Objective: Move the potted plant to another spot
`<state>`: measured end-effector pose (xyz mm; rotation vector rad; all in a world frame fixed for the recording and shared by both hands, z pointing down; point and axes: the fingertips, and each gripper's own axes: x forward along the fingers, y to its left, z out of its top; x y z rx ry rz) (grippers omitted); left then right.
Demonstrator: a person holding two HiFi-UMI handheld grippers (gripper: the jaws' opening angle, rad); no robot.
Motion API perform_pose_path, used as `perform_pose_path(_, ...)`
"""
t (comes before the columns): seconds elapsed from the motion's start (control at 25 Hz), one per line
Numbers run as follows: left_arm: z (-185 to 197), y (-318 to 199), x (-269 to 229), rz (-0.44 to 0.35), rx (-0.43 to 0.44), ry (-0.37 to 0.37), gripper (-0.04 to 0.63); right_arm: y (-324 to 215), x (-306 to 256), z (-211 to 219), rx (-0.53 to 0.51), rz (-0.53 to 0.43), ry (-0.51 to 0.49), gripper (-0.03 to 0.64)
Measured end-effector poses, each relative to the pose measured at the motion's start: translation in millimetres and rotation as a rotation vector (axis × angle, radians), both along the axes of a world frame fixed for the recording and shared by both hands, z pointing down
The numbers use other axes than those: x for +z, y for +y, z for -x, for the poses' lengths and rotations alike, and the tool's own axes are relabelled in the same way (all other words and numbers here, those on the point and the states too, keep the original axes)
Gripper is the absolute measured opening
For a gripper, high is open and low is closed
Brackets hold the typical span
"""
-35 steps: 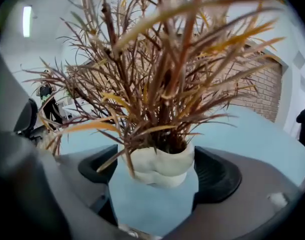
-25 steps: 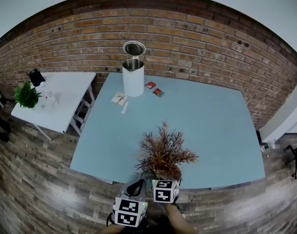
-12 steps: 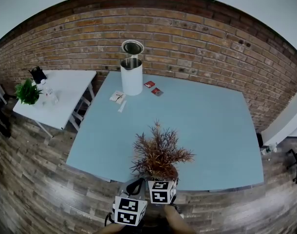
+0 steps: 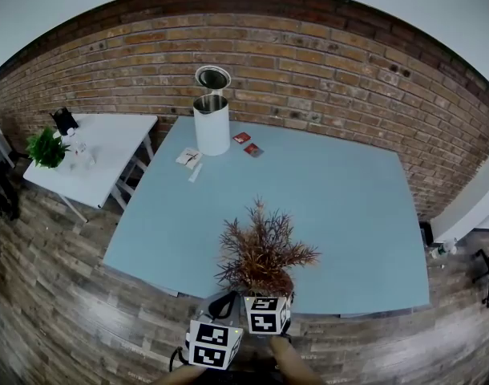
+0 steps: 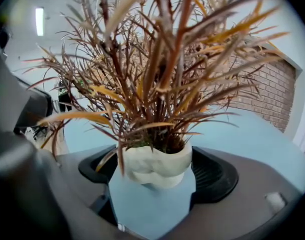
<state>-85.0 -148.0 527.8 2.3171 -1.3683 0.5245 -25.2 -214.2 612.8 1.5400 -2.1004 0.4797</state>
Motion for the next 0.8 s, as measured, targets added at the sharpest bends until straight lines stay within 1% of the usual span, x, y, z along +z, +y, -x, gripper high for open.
perform_pose_path(0.28,-22.0,2.5,-2.1,-0.004,-0.002,-0.013,-0.002,4.0,-0.9,-21.8,-0.004,0.006,-0.002,0.459)
perform_pose_path(0.6,-49.0,5.2,-0.7,0.005,-0.003,-0.002,-0.002,9.0,0.0,-48.3,-0.005,0.024,0.001,0.459)
perform_pose_path(0.8,-67.9,6.4,-1.2,0.005,0.001,-0.001,-0.002,10.6,-1.4,-67.1,-0.004,0.017,0.002,0.459)
